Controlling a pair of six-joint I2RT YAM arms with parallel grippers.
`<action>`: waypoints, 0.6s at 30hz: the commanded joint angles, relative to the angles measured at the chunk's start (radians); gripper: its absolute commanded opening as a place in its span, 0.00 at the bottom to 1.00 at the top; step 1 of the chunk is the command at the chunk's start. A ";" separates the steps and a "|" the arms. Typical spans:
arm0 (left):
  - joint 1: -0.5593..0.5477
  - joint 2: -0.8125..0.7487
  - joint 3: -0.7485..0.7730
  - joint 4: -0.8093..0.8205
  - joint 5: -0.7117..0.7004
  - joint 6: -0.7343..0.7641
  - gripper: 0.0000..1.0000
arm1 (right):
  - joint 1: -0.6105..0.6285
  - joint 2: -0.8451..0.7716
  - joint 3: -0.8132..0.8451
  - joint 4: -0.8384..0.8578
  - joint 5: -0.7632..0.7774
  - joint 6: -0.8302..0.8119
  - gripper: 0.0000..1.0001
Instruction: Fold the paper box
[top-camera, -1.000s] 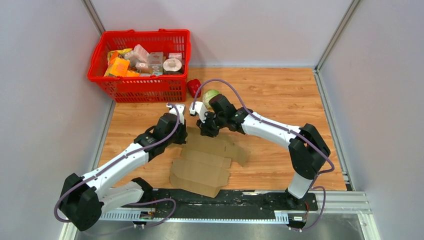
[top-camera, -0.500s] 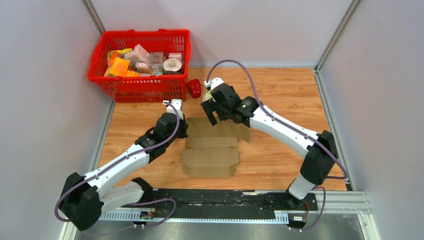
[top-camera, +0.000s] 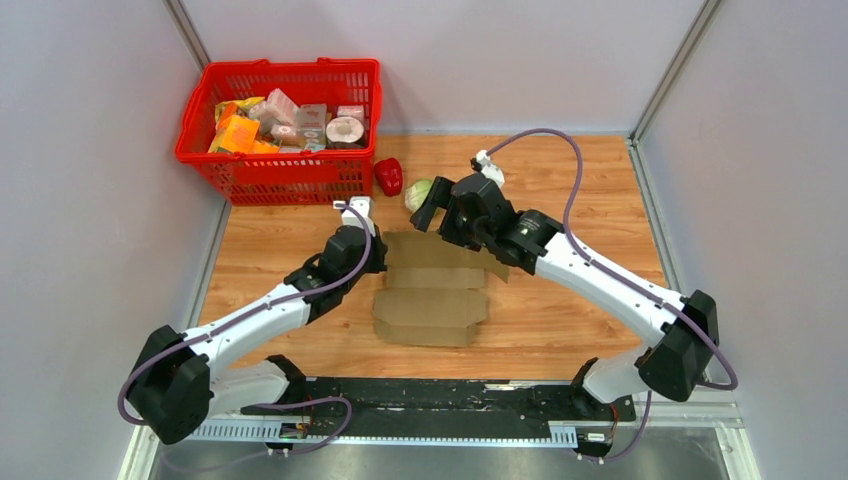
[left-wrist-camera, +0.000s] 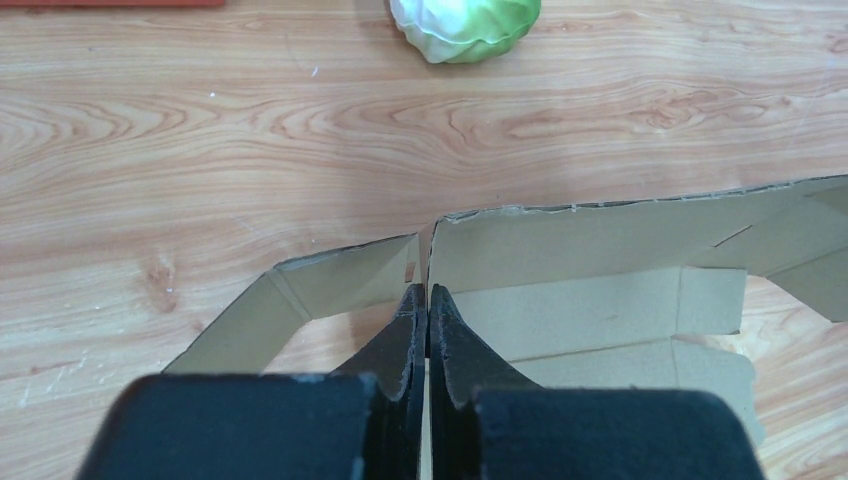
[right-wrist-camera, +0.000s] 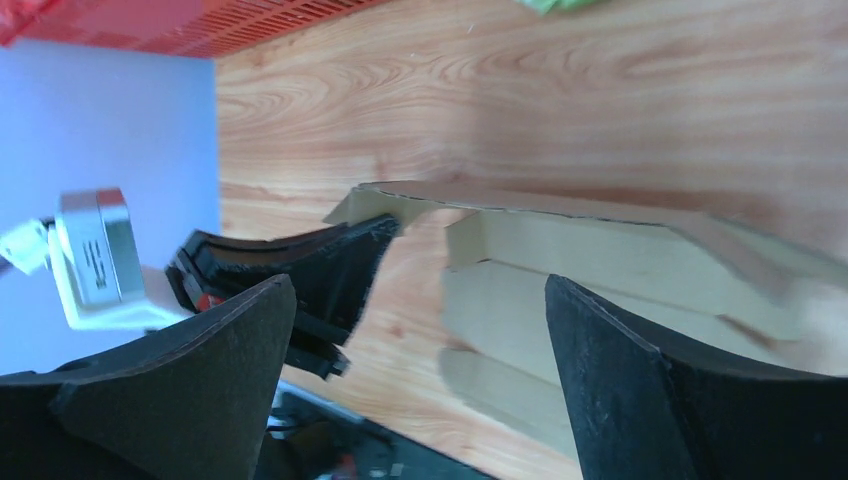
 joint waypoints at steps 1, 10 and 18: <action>-0.023 -0.021 -0.012 0.062 -0.045 -0.010 0.00 | -0.034 0.034 -0.039 0.119 -0.082 0.408 0.97; -0.085 -0.069 -0.012 0.023 -0.123 0.025 0.00 | -0.068 0.134 -0.100 0.206 -0.197 0.705 0.80; -0.153 -0.078 0.005 -0.013 -0.226 0.070 0.00 | -0.071 0.134 -0.154 0.261 -0.187 0.777 0.54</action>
